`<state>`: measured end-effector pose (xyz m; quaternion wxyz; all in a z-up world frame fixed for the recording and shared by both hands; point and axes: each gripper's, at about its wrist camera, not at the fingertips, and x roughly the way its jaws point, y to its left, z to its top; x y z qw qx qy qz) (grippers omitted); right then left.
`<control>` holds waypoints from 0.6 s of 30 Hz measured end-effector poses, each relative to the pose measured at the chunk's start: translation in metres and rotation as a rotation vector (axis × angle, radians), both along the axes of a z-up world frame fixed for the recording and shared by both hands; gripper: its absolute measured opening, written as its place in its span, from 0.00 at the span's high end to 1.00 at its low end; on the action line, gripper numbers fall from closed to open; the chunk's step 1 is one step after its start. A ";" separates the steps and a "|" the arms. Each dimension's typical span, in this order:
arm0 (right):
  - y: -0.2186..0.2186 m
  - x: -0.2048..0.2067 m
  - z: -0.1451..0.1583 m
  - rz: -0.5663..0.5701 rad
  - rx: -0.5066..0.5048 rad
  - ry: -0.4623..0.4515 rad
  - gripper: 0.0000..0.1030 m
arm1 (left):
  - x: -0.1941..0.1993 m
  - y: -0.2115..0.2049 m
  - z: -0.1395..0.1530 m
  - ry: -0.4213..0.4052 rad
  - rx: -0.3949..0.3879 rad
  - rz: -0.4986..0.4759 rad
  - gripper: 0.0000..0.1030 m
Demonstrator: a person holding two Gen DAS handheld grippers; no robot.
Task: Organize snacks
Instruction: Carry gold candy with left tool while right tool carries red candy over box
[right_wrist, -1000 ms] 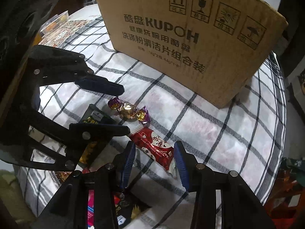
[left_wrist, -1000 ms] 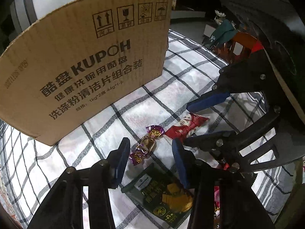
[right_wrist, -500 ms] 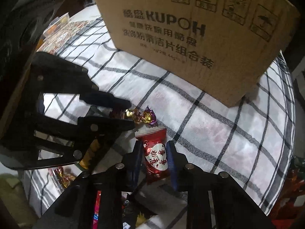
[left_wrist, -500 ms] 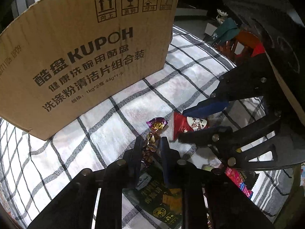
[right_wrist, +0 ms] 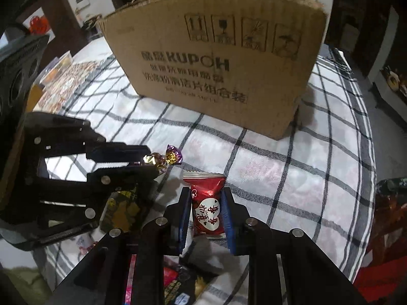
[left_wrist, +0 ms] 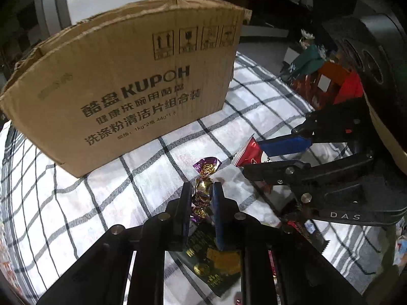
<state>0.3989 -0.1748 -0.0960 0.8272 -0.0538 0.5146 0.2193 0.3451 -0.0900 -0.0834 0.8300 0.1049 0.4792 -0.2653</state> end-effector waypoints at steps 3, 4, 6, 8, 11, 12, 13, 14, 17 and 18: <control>0.000 -0.006 0.009 -0.012 0.021 -0.005 0.76 | -0.008 0.003 0.009 -0.011 -0.020 0.017 0.83; 0.000 -0.008 0.013 -0.017 0.025 -0.009 0.76 | -0.011 0.005 0.013 -0.017 -0.026 0.023 0.83; 0.002 -0.013 0.018 -0.017 0.027 -0.021 0.76 | -0.016 0.009 0.021 -0.030 -0.036 0.034 0.83; 0.005 -0.016 0.024 -0.023 0.033 -0.033 0.76 | -0.019 0.011 0.029 -0.042 -0.047 0.044 0.83; 0.006 -0.020 0.035 -0.039 0.049 -0.058 0.76 | -0.024 0.014 0.040 -0.054 -0.062 0.054 0.83; 0.005 -0.022 0.039 -0.045 0.059 -0.068 0.76 | -0.026 0.016 0.044 -0.061 -0.065 0.059 0.83; 0.005 -0.023 0.042 -0.054 0.067 -0.076 0.76 | -0.028 0.018 0.049 -0.073 -0.064 0.066 0.83; 0.004 -0.025 0.047 -0.063 0.074 -0.085 0.76 | -0.030 0.020 0.053 -0.079 -0.070 0.070 0.83; 0.003 -0.028 0.059 -0.096 0.098 -0.120 0.76 | -0.032 0.023 0.063 -0.100 -0.090 0.091 0.83; 0.002 -0.030 0.064 -0.104 0.110 -0.135 0.76 | -0.033 0.025 0.067 -0.111 -0.099 0.099 0.83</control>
